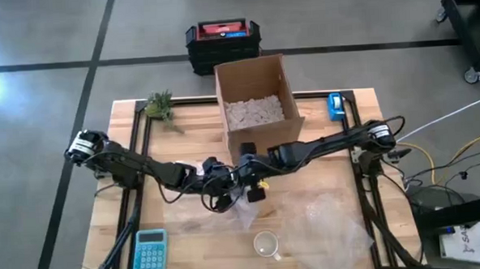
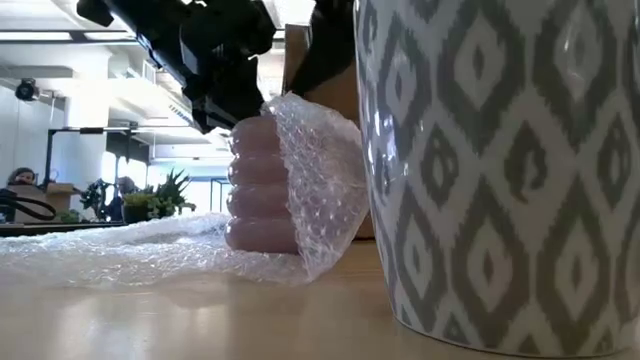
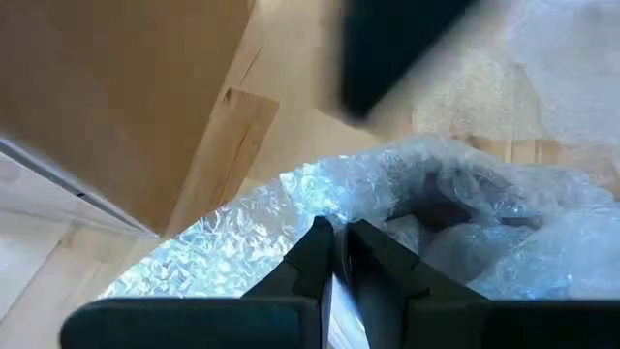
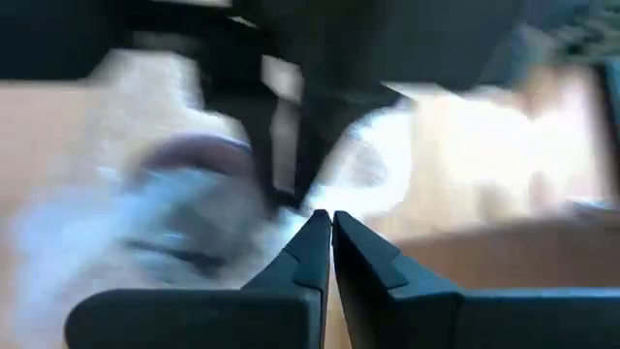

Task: Wrap mug
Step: Wrap the purple mug with the left bubble wrap

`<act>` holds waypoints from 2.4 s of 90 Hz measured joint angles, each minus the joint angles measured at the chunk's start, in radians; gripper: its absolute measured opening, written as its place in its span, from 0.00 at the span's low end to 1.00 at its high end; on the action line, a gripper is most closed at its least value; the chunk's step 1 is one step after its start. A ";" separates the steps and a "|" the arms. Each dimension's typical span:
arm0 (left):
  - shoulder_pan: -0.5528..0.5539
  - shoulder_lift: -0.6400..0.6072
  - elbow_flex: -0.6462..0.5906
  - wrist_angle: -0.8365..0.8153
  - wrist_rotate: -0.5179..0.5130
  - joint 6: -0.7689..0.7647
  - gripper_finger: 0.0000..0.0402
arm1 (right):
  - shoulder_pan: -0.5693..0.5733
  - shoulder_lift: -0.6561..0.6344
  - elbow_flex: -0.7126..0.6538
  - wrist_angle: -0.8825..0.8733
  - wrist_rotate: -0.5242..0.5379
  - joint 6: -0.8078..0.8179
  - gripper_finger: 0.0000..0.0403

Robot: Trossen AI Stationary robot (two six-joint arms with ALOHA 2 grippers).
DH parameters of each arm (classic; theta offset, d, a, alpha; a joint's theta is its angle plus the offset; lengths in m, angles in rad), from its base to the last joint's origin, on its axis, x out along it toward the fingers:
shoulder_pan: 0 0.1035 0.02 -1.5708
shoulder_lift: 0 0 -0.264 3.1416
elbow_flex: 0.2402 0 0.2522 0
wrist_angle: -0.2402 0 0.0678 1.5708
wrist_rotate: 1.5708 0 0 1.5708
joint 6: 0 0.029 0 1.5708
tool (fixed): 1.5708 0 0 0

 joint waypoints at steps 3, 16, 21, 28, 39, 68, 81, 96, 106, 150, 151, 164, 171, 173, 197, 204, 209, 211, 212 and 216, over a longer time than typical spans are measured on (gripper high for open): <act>0.000 0.000 0.000 0.000 0.000 -0.001 0.05 | 0.000 0.011 -0.006 0.000 -0.001 0.003 0.01; 0.000 0.000 0.000 0.000 0.000 -0.001 0.05 | 0.016 0.051 -0.010 0.011 -0.006 0.007 0.01; 0.000 0.000 0.000 0.000 0.000 -0.001 0.05 | 0.021 0.062 -0.009 0.018 -0.006 0.011 0.01; 0.000 0.000 0.000 -0.008 -0.005 -0.004 0.05 | 0.028 0.073 -0.009 0.021 -0.004 0.015 0.01; 0.000 0.000 0.000 -0.007 -0.003 -0.005 0.05 | 0.040 0.078 -0.009 0.034 -0.004 0.010 0.01; 0.000 -0.001 0.001 -0.008 0.006 -0.002 0.05 | 0.055 0.102 -0.012 0.061 -0.038 0.006 0.01; 0.000 -0.001 0.001 -0.009 0.005 -0.002 0.05 | 0.056 0.132 -0.011 0.068 -0.051 0.009 0.01; 0.000 -0.005 0.018 -0.035 0.007 -0.001 0.05 | 0.060 0.139 -0.011 0.079 -0.070 0.015 0.01; -0.001 -0.016 0.061 -0.102 0.008 -0.002 0.05 | 0.060 0.139 -0.012 0.077 -0.078 0.014 0.01; -0.015 -0.057 0.206 -0.543 0.076 -0.131 0.05 | 0.060 0.019 0.002 0.057 -0.112 0.008 0.01; -0.015 -0.058 0.206 -0.544 0.081 -0.133 0.05 | 0.060 0.013 0.002 0.054 -0.112 0.008 0.01; -0.018 -0.068 0.180 -0.561 0.155 -0.182 0.05 | 0.062 -0.084 0.002 -0.020 -0.108 0.011 0.01; -0.017 -0.069 0.165 -0.605 0.166 -0.247 0.07 | 0.062 -0.150 0.001 -0.082 -0.104 0.033 0.01; -0.017 -0.070 0.163 -0.628 0.166 -0.270 0.08 | 0.062 -0.167 -0.002 -0.096 -0.103 0.037 0.01; -0.019 -0.071 0.085 -0.784 0.259 -0.469 0.35 | 0.063 -0.360 -0.177 -0.253 -0.006 0.143 0.01; -0.025 -0.071 0.040 -0.786 0.316 -0.492 0.44 | 0.063 -0.424 -0.286 -0.237 -0.004 0.184 0.01; -0.033 -0.071 -0.002 -0.788 0.336 -0.517 0.48 | 0.063 -0.464 -0.372 -0.201 -0.005 0.208 0.01; -0.037 -0.071 -0.018 -0.794 0.345 -0.528 0.50 | 0.063 -0.483 -0.407 -0.175 -0.005 0.216 0.01; -0.039 -0.071 -0.026 -0.799 0.352 -0.533 0.51 | 0.063 -0.492 -0.424 -0.163 -0.006 0.218 0.01; -0.048 -0.074 -0.061 -0.805 0.381 -0.550 0.53 | 0.063 -0.524 -0.491 -0.112 -0.006 0.230 0.01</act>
